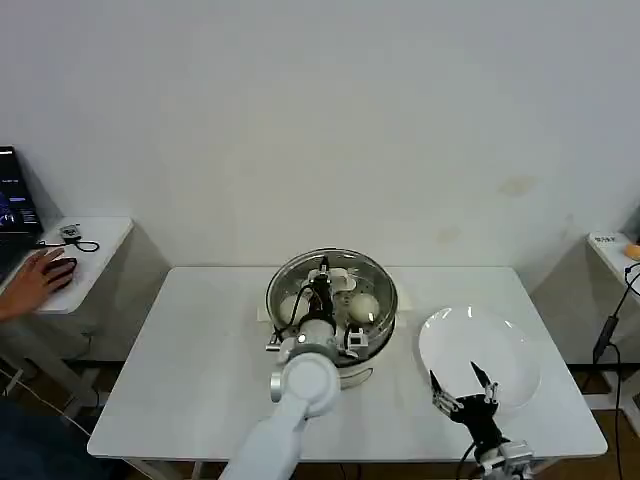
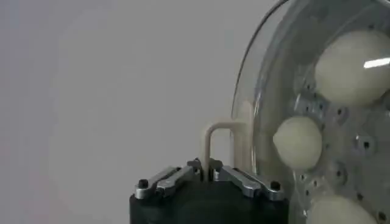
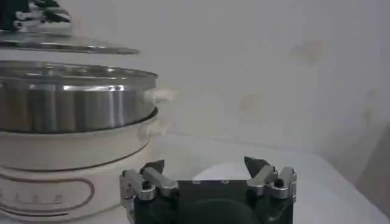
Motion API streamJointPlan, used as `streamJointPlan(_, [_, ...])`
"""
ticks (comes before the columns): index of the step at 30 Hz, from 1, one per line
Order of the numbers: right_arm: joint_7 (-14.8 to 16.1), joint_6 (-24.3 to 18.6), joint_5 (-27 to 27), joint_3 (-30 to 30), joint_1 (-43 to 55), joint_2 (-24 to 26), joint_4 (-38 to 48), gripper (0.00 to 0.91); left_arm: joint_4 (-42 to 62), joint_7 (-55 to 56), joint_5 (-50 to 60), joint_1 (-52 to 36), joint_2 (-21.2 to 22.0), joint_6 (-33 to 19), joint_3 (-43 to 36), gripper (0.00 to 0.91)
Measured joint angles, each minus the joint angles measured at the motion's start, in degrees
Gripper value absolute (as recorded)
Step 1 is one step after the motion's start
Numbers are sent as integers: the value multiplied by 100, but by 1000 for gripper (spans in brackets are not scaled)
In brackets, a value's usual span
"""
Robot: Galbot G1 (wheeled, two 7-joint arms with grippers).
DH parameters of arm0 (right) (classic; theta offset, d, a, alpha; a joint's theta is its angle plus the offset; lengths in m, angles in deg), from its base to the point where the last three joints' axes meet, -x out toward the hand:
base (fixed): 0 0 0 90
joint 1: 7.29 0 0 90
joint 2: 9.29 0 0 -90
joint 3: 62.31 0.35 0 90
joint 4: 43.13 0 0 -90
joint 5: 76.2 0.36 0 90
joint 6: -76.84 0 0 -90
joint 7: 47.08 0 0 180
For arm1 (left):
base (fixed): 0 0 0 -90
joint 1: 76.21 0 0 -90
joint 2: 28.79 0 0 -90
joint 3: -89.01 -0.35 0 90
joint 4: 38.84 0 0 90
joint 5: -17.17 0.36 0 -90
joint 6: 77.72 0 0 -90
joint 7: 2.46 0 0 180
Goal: Take steamed baozi put them in steamer then cover it.
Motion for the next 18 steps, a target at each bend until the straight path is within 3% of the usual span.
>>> streamJointPlan(18, [4, -51, -96, -156, -52, -8, 76, 907, 528, 202, 180, -109, 190, -88, 24, 0])
